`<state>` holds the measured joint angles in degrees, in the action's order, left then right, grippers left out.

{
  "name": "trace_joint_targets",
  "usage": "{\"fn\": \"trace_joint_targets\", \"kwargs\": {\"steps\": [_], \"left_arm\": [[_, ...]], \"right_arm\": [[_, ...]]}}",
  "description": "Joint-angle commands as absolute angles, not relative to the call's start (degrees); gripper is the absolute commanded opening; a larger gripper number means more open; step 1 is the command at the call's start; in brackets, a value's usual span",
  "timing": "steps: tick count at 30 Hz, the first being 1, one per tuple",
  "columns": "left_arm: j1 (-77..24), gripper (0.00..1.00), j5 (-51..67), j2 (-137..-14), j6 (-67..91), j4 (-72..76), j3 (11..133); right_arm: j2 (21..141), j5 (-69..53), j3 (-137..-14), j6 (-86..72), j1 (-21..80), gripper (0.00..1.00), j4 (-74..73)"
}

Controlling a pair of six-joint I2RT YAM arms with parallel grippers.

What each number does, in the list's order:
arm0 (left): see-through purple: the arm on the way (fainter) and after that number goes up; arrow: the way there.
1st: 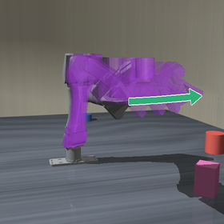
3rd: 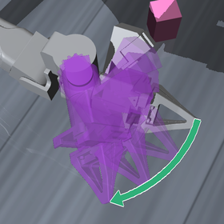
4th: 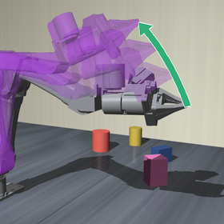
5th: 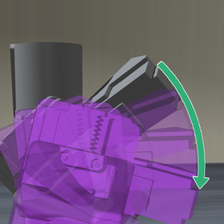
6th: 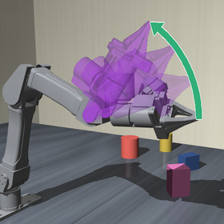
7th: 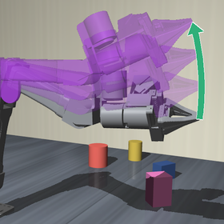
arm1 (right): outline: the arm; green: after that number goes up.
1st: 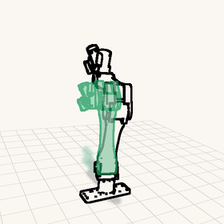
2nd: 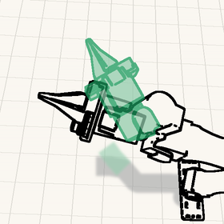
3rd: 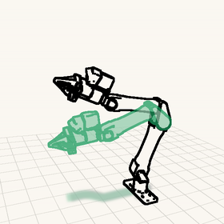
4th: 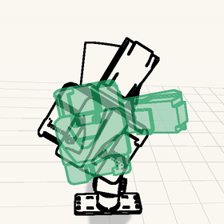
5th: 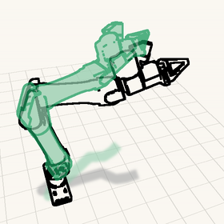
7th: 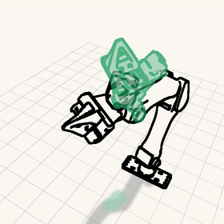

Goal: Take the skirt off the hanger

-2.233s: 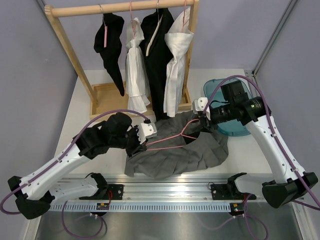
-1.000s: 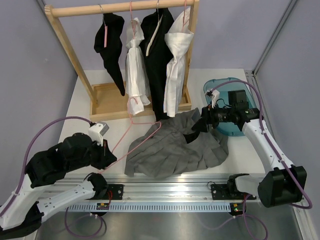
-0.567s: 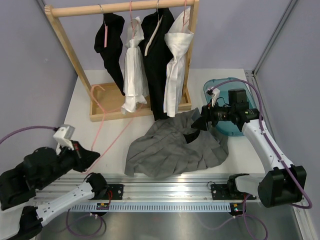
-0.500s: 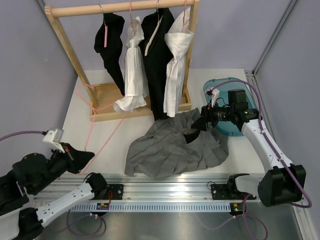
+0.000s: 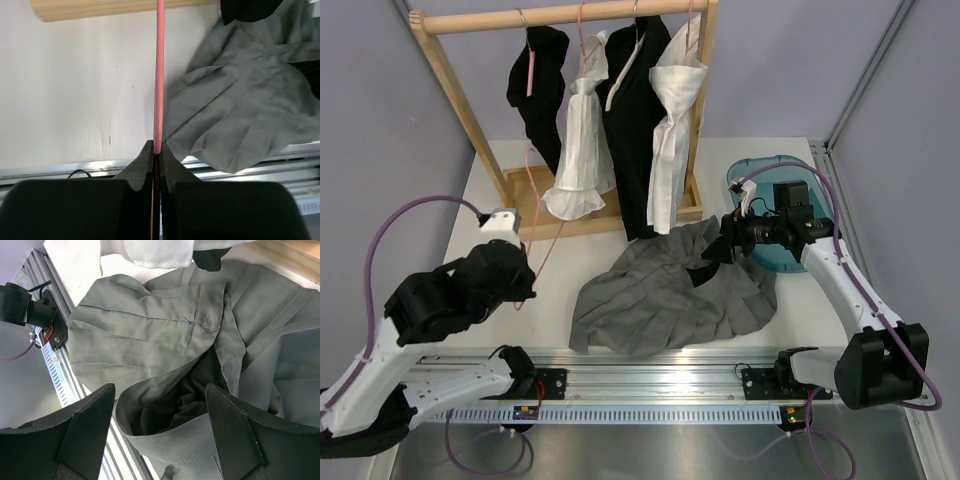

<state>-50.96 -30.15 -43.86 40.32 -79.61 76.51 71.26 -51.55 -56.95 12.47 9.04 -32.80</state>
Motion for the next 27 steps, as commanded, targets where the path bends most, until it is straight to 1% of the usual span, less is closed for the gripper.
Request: {"fn": "trace_joint_targets", "kwargs": {"steps": [1, 3, 5, 7, 8, 9, 12, 14, 16, 19, 21, 25, 27], "left_arm": [[-50.98, 0.0, -35.51, -46.74, 36.22, -87.1, 80.16], [-50.8, 0.0, -33.24, -47.28, 34.2, -84.12, 79.28], [-50.71, 0.0, -23.51, -45.63, 28.5, -78.0, 77.44], [-50.71, 0.0, -13.42, -43.6, 27.07, -75.33, 73.58], [-50.63, 0.0, -12.32, -41.59, 28.03, -75.84, 72.61], [-50.71, 0.0, -13.26, -40.79, 29.52, -77.33, 72.51], [-50.71, 0.0, -18.43, -37.45, 42.39, -85.23, 75.4], [-50.71, 0.0, -19.77, -35.95, 47.62, -88.75, 76.37], [-50.71, 0.0, -18.98, -33.32, 53.07, -88.77, 74.63], [-50.71, 0.0, -19.16, -34.18, 57.2, -88.68, 71.64], [-50.71, 0.0, -21.17, -36.02, 57.4, -88.68, 70.14], [-50.28, 0.0, -28.2, -44.53, 53.27, -88.68, 73.12], [-47.12, 0.0, -32.05, -47.18, 48.64, -88.59, 74.61]], "right_arm": [[69.35, -51.59, -55.99, 12.92, 8.96, 0.8, -31.03], [68.82, -51.5, -55.64, 13.01, 8.96, 0.8, -30.85], [68.2, -51.5, -55.46, 13.44, 8.96, 0.81, -31.11], [67.68, -51.33, -55.28, 14.32, 8.96, 0.81, -31.38], [67.59, -51.33, -55.28, 14.76, 9.05, 0.81, -31.46], [67.5, -51.33, -55.28, 14.85, 8.97, 0.8, -31.55], [67.76, -51.59, -55.28, 14.85, 8.96, 0.81, -31.38], [68.2, -51.77, -55.28, 14.42, 8.96, 0.81, -30.68], [69.08, -52.38, -55.37, 13.8, 8.97, 0.8, -29.97], [70.4, -53.17, -56.42, 12.83, 8.96, 0.8, -29.44], [70.75, -53.26, -57.56, 13.27, 8.96, 0.8, -30.14], [70.58, -52.65, -58.45, 14.59, 8.96, 0.8, -31.2], [70.14, -52.56, -58.27, 14.5, 8.96, 0.8, -31.12]]}}
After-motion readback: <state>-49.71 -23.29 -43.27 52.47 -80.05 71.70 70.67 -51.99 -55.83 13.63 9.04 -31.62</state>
